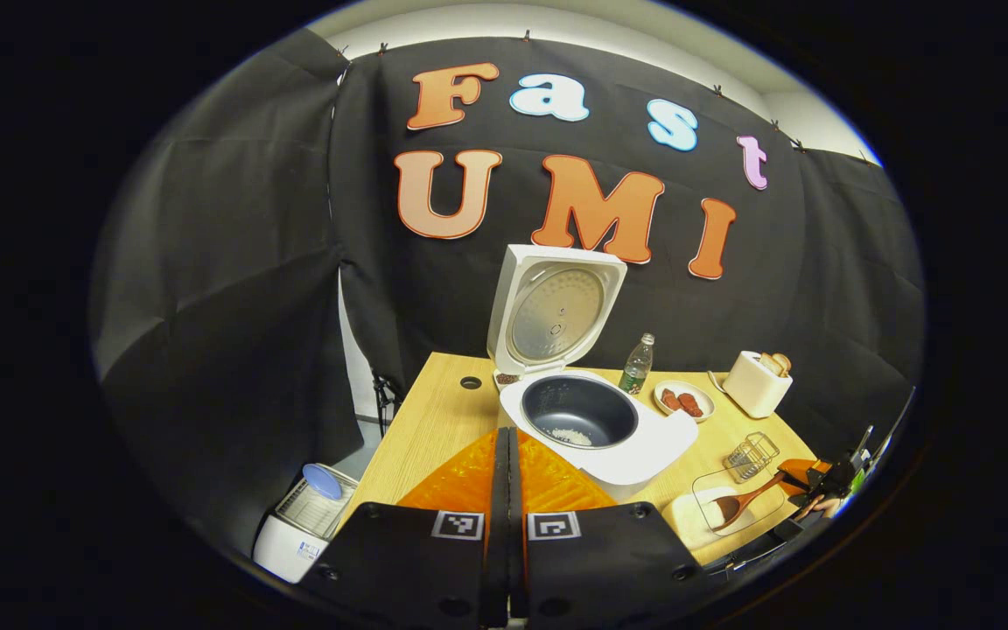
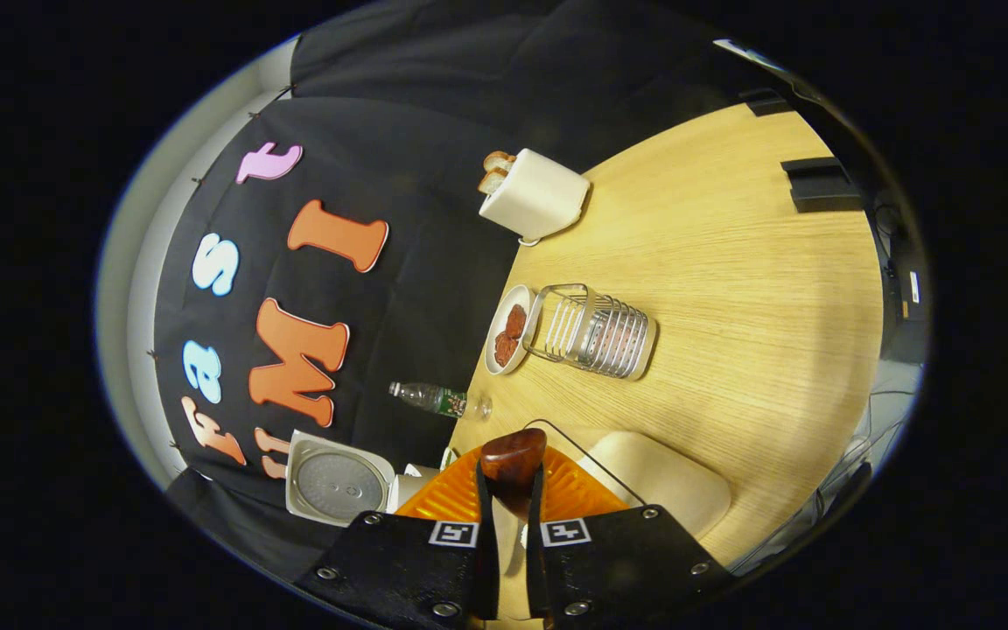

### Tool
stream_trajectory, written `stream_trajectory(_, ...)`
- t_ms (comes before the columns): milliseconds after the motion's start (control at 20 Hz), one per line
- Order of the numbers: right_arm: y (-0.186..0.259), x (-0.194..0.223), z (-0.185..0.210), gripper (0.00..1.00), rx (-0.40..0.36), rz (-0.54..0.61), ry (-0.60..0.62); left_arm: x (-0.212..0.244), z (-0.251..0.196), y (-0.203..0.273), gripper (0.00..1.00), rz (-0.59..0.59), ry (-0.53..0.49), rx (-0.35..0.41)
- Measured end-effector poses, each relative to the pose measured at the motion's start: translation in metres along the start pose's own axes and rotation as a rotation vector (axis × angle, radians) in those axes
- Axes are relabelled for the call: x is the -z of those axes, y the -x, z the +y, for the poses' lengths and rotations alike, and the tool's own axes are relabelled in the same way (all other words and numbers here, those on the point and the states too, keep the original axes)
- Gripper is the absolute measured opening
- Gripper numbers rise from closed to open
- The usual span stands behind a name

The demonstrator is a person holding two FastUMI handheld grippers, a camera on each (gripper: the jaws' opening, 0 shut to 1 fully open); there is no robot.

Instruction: Close the left gripper, press the button to open the rice cooker; take a wooden spoon from the chopstick holder with the right hand, scoop a spoonful of rice and pour it into the rice cooker, then put the wooden spoon back into the chopstick holder.

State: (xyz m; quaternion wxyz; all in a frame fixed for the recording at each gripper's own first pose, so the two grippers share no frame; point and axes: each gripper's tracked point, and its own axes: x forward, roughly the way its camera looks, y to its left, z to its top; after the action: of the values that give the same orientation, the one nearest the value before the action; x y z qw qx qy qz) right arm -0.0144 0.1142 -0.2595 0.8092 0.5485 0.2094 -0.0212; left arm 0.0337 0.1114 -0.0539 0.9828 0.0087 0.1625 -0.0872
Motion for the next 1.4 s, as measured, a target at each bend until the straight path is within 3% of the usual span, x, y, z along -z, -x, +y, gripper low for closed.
stream_trajectory(800, 0.03, -0.029, 0.063, 0.11, -0.036, 0.047, -0.14, -0.037, -0.017, 0.011, 0.05, -0.112, -0.002, 0.036)
stream_trajectory(1000, 0.033, -0.04, 0.099, 0.12, -0.085, 0.042, -0.193, -0.051, -0.018, 0.019, 0.05, -0.139, 0.01, 0.046)
stream_trajectory(1400, 0.008, -0.039, 0.19, 0.12, -0.195, 0.094, -0.181, -0.067, -0.014, 0.03, 0.05, -0.175, -0.007, 0.046)
